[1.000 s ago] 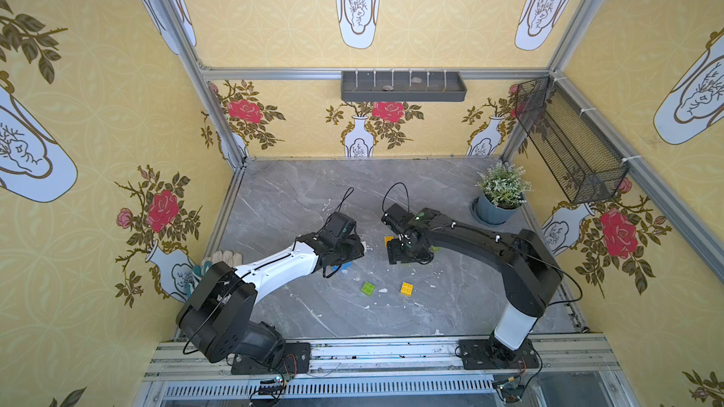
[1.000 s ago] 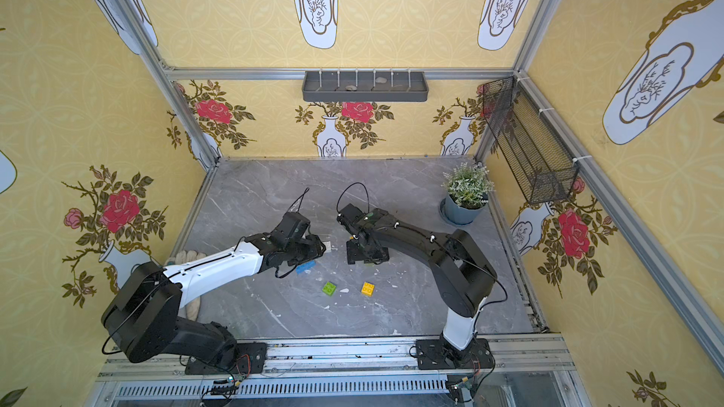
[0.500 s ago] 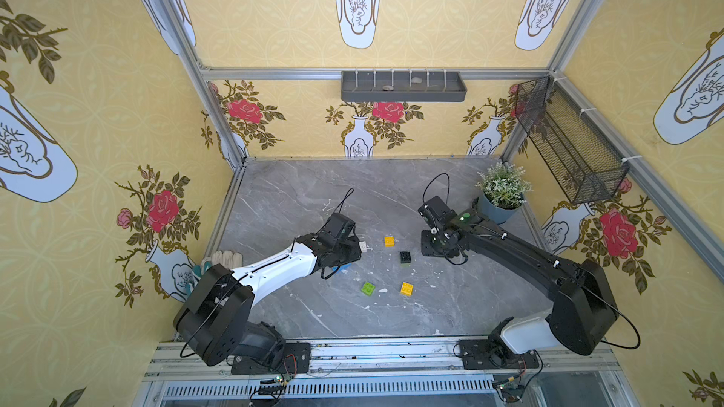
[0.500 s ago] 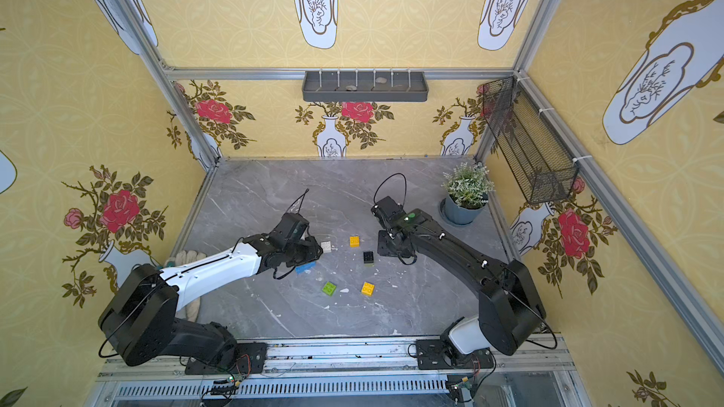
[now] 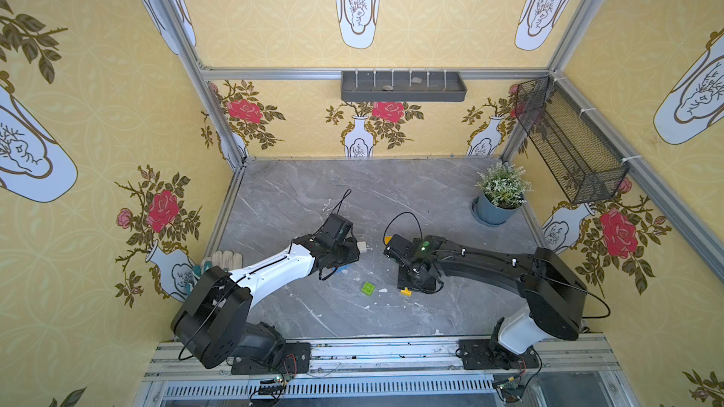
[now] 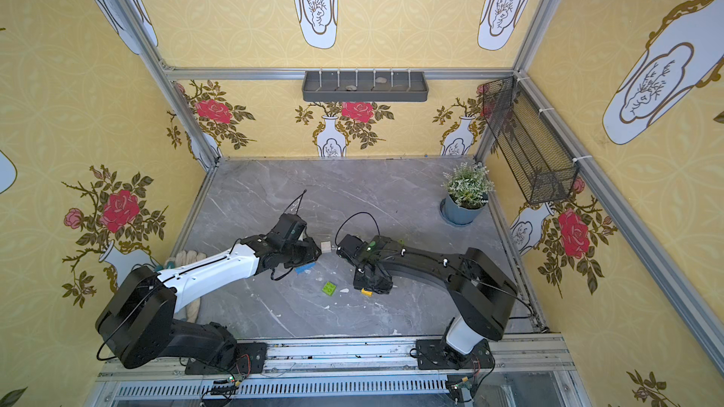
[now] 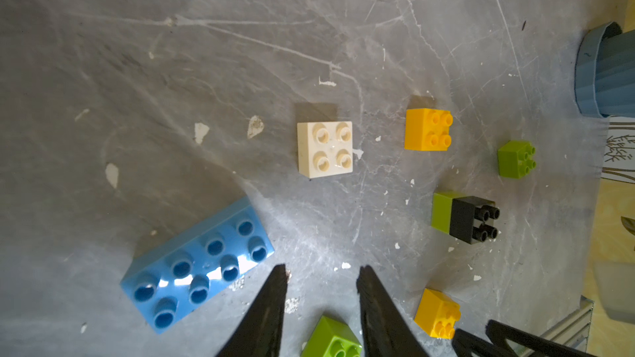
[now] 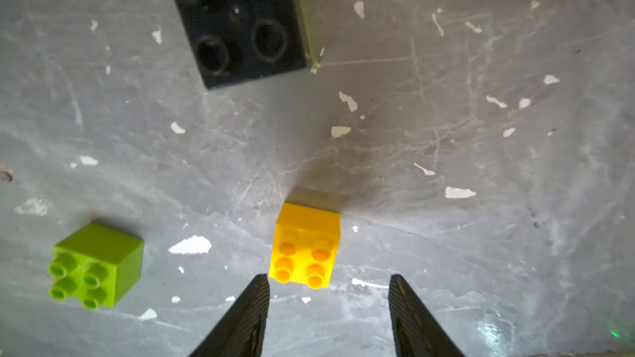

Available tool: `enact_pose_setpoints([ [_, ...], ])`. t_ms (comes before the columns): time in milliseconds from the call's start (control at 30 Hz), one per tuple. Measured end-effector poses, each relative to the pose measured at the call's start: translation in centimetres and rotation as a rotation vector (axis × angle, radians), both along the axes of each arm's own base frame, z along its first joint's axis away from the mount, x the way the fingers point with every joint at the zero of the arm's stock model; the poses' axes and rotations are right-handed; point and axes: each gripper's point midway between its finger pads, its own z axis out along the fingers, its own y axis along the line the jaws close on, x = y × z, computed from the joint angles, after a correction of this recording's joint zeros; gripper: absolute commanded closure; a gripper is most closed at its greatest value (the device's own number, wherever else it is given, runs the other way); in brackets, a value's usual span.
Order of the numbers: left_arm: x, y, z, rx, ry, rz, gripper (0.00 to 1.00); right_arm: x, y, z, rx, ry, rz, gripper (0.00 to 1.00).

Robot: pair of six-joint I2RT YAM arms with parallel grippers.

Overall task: Assemble the number 4 with lego
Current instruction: Pick up the lego brick from the center of the board.

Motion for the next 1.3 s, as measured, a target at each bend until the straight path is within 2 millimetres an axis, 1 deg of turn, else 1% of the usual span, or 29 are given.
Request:
enact_pose_setpoints([
  [100,0.0,0.0,0.4,-0.004,-0.011,-0.005,0.62,0.4,0.8,-0.4,0.001,0.002,-0.015,0.41],
  [200,-0.1,0.1,0.3,-0.003,-0.011,-0.006,0.62,0.7,1.4,-0.7,0.007,-0.001,-0.019,0.45],
  [333,-0.1,0.0,0.2,-0.004,-0.01,-0.007,0.62,0.7,1.3,-1.3,-0.013,0.011,-0.024,0.5],
  [467,-0.1,0.0,0.2,-0.007,-0.01,-0.008,0.62,0.4,0.9,-1.7,-0.023,0.02,-0.032,0.58],
  [567,-0.1,0.0,0.1,-0.006,-0.009,-0.008,0.62,0.4,0.8,-1.8,-0.025,0.021,-0.036,0.62],
  [633,0.0,0.0,0.0,-0.005,-0.009,-0.008,0.62,0.5,0.9,-1.9,-0.022,0.019,-0.038,0.68],
  [700,0.0,-0.1,0.0,-0.005,-0.009,-0.008,0.62,0.6,0.9,-1.9,-0.021,0.018,-0.028,0.72],
  [767,0.1,-0.1,0.0,-0.007,-0.013,-0.01,0.62,0.6,1.0,-1.9,-0.018,0.017,-0.027,0.72],
  [867,0.4,-0.2,0.4,-0.011,-0.026,-0.014,0.62,0.5,1.0,-1.9,-0.019,0.016,-0.026,0.63],
  [933,0.5,-0.2,0.5,-0.011,-0.029,-0.013,0.62,0.5,0.9,-2.0,-0.02,0.015,-0.022,0.63],
  [1067,0.7,0.0,0.4,-0.01,-0.029,-0.007,0.62,0.4,0.7,-2.3,-0.028,0.019,-0.02,0.65],
  [1133,0.7,0.1,0.4,-0.01,-0.028,-0.005,0.62,0.4,0.7,-2.3,-0.028,0.017,-0.018,0.69],
  [1300,0.8,0.1,0.4,-0.009,-0.03,-0.004,0.62,0.4,0.9,-2.2,-0.028,0.012,-0.007,0.75],
])
